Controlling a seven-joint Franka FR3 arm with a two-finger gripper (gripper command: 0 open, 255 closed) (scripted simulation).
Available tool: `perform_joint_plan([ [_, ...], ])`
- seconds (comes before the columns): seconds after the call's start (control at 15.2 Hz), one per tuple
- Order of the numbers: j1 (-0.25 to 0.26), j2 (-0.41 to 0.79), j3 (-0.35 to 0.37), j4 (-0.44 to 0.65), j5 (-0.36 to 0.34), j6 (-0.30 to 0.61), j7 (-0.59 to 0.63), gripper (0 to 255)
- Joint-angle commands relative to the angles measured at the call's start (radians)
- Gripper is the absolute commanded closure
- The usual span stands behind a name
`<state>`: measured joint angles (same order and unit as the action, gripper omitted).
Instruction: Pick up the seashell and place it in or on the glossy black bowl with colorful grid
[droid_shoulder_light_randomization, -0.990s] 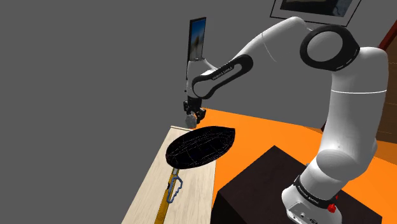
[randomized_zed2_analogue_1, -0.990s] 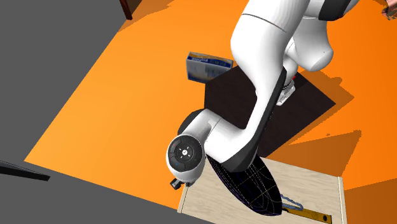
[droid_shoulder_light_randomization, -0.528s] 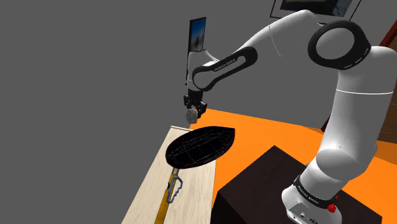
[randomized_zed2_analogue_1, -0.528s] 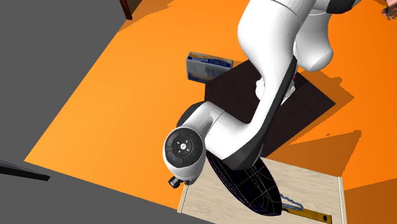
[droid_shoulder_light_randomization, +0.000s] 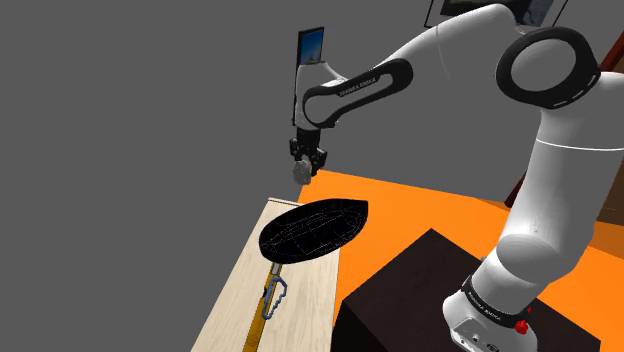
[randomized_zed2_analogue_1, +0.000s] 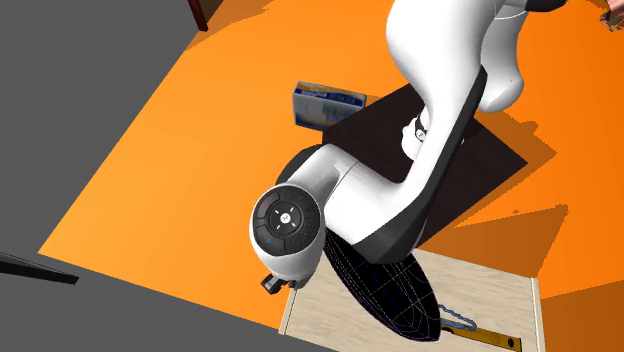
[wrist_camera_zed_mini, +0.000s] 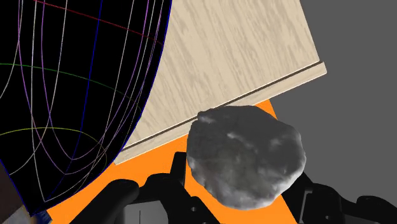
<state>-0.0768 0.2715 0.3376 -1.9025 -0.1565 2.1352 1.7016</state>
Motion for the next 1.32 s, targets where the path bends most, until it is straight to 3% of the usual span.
perform_joint_plan([
  [0.0, -0.002, -0.014, 0.002, 0.010, 0.007, -0.023, -0.005, 255],
  [0.26, -0.004, -0.032, 0.005, 0.031, 0.016, -0.060, -0.013, 255],
  [0.73, -0.001, -0.291, 0.037, -0.295, 0.114, 0.023, -0.015, 255],
  [1.19, 0.055, -0.557, 0.058, -0.567, 0.239, 0.045, -0.026, 255],
  [1.25, 0.055, -0.549, 0.059, -0.575, 0.237, 0.060, -0.023, 255],
])
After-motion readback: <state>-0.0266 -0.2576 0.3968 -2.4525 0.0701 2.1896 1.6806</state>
